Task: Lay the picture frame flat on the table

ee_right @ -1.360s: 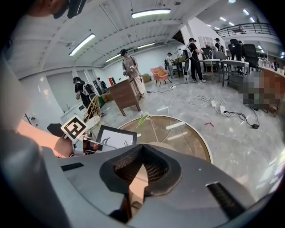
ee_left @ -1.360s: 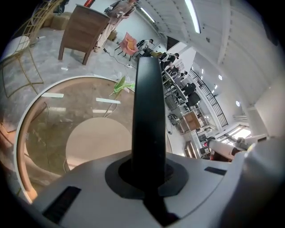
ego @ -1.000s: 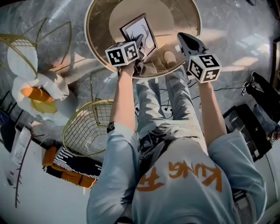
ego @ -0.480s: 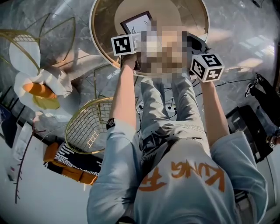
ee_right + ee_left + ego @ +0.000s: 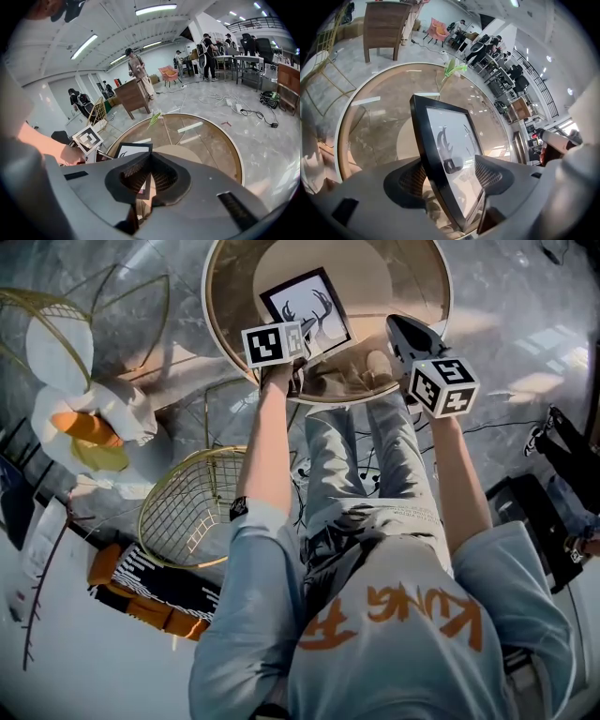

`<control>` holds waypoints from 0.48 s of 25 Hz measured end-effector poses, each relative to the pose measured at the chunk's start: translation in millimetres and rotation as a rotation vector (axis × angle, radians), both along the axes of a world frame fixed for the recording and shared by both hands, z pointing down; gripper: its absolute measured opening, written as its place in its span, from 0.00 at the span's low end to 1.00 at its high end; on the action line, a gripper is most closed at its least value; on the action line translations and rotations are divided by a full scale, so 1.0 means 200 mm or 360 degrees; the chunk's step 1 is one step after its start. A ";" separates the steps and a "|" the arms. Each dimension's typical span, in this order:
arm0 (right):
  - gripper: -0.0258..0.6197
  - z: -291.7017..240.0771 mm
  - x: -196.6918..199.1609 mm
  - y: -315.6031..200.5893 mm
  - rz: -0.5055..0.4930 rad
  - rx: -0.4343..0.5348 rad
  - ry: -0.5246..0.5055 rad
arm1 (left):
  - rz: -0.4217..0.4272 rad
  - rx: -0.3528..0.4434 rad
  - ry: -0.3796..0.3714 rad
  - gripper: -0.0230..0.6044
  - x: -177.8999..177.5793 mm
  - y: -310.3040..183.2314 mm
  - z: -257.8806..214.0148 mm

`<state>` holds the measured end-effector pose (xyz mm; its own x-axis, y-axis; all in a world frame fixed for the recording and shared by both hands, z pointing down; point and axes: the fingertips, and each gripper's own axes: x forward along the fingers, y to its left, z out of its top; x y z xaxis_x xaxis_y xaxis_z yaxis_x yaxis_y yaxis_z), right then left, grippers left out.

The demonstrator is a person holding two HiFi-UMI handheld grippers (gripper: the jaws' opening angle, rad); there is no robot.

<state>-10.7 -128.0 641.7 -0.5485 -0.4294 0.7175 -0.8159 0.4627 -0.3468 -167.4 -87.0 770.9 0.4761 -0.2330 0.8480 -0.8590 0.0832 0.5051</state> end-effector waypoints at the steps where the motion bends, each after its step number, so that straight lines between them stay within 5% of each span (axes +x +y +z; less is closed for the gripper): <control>1: 0.04 0.00 0.00 0.00 -0.0004 0.0000 -0.0003 | -0.0017 0.0001 -0.0002 0.54 -0.01 0.01 0.00; 12: 0.04 -0.17 -0.08 -0.06 -0.0100 0.0050 -0.0053 | -0.0331 0.0117 -0.0027 0.53 -0.17 0.04 -0.23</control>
